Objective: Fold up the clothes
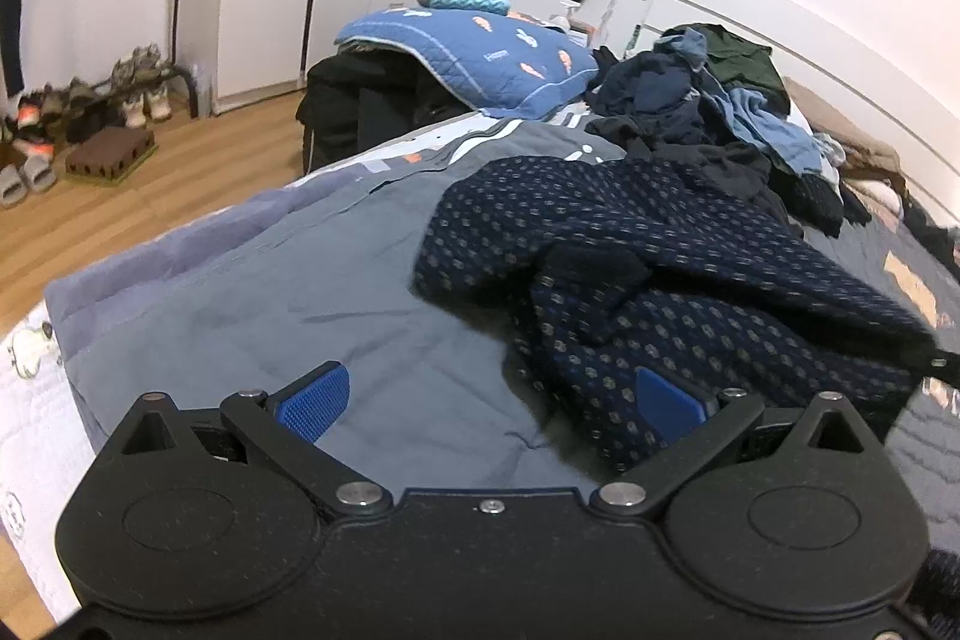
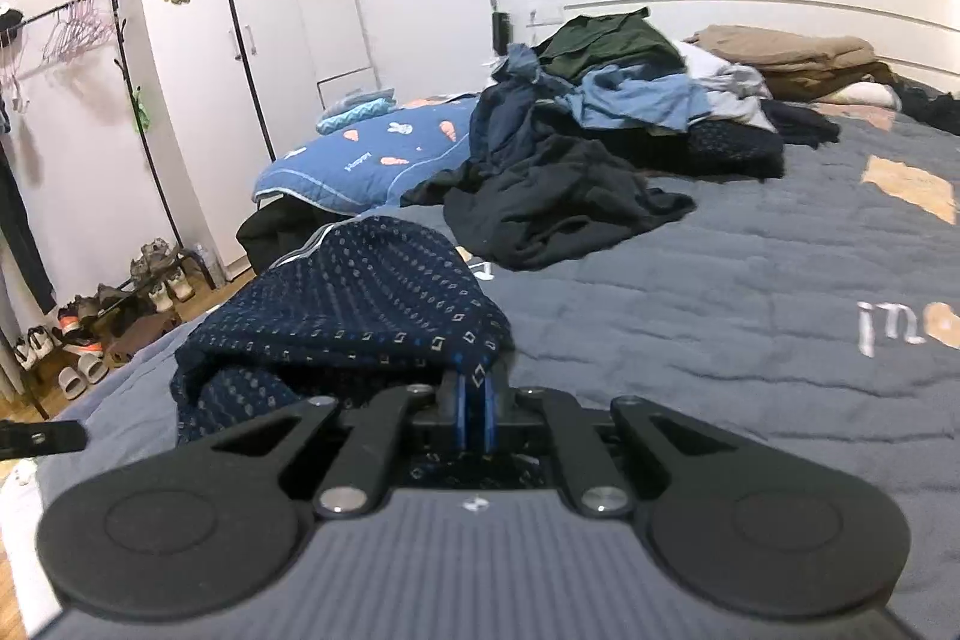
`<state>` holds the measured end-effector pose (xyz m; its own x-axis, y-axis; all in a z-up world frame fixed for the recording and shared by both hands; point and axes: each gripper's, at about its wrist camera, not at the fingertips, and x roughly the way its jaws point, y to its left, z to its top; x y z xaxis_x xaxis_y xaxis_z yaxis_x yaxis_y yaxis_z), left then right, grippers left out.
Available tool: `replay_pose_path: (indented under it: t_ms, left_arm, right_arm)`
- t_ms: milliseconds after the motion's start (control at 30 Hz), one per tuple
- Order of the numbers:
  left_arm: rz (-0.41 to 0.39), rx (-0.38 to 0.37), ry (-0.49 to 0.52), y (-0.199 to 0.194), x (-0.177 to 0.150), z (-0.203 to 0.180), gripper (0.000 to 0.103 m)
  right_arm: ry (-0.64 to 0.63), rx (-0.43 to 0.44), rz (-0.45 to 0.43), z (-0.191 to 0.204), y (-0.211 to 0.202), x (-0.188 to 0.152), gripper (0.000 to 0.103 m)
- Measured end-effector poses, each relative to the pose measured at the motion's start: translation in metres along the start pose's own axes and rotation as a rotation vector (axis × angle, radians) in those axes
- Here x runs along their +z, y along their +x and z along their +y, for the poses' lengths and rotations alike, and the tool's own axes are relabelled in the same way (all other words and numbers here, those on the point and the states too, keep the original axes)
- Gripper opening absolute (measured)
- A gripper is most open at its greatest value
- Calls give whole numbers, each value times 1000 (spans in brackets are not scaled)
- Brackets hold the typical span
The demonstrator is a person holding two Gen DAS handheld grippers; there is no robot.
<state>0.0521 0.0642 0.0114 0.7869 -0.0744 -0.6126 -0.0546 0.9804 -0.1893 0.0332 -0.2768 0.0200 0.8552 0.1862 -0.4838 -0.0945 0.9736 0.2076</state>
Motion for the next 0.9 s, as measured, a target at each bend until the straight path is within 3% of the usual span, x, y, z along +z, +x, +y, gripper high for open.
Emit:
replay_pose_path:
  t_ms: [200, 333, 500, 533, 600, 633, 667, 767, 900]
  left_arm:
    - [-7, -38, 54, -4, -6, -17, 103]
    - [-8, -51, 107, -4, -13, -33, 103]
    - [-8, -50, 151, -4, -22, -43, 103]
    - [-6, -45, 158, -3, -24, -44, 103]
    - [-3, -38, 163, -2, -27, -43, 103]
    - [-1, -36, 164, -1, -28, -43, 103]
    - [0, -35, 163, -1, -27, -43, 103]
    - [2, -39, 157, 0, -27, -44, 103]
    - [-7, -43, 176, -3, -29, -47, 103]
  right_arm:
    - [38, -72, 63, -17, -42, -33, 7]
    - [-14, -145, 124, -18, -40, -75, 9]
    - [22, -147, 168, -25, -31, -95, 11]
    - [24, -150, 165, -24, -31, -95, 15]
    - [48, -155, 131, -23, -38, -91, 36]
    - [61, -156, 112, -22, -43, -89, 58]
    - [71, -154, 88, -21, -48, -88, 70]
    - [87, -135, 33, -17, -62, -85, 85]
    - [68, -127, 21, -13, -66, -80, 85]
